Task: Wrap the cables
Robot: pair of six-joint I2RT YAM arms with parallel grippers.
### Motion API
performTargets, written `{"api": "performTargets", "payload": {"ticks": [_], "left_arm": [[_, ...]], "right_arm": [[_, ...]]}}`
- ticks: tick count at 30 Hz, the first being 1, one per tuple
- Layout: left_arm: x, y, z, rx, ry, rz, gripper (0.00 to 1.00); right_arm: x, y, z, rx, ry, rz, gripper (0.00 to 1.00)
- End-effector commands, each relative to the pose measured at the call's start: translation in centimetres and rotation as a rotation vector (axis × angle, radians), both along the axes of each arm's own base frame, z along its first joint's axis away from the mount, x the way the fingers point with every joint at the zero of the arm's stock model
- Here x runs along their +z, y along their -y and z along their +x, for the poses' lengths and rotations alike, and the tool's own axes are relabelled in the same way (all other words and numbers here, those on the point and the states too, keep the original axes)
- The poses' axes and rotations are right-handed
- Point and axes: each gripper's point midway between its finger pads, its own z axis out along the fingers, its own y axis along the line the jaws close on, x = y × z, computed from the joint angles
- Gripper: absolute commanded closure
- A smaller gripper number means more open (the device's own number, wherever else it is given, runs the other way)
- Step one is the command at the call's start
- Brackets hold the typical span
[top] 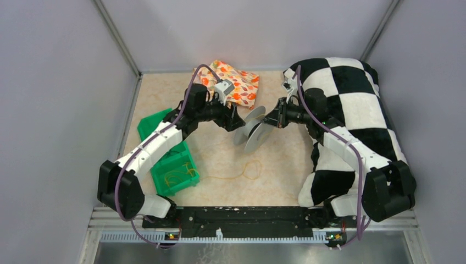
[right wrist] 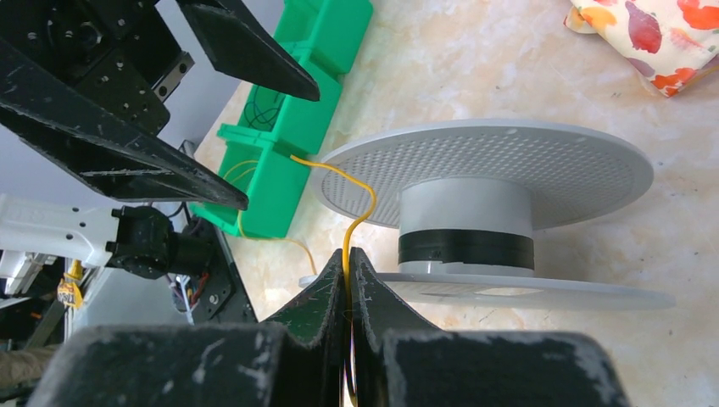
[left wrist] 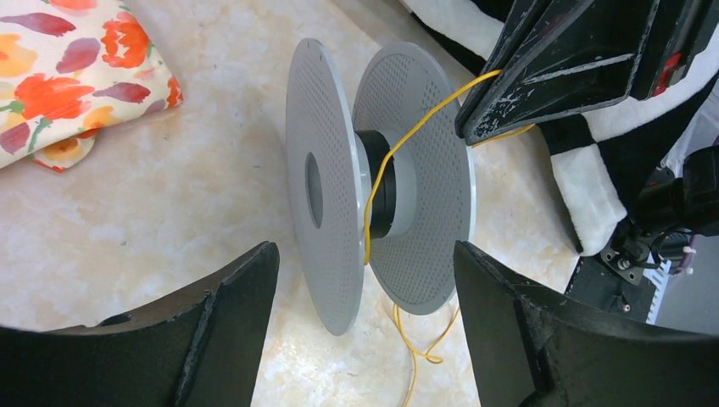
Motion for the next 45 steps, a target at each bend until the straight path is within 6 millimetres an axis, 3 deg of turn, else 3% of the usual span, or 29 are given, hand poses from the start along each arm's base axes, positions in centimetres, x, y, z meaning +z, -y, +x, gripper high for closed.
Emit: {"api": "performTargets", "payload": {"ticks": [1,24,45], "left_arm": [[1.6,0.2,0.7,0.055,0.072,-0.035,0.18],[-0.3,2.7,3.6,0.144,0.171,0.121,0.31],[-0.5,4.3,4.1,0.136,0.187,0.141,0.44]], "right_arm": [[1.2,0.0,1.0,-0.004,0.051,0.009,1.00],[0.7,-0.1,1.2,-0.009,0.027,-0.002,1.00],[0.5,-0.1,1.3,-0.011,0.020,-0.006,1.00]]}}
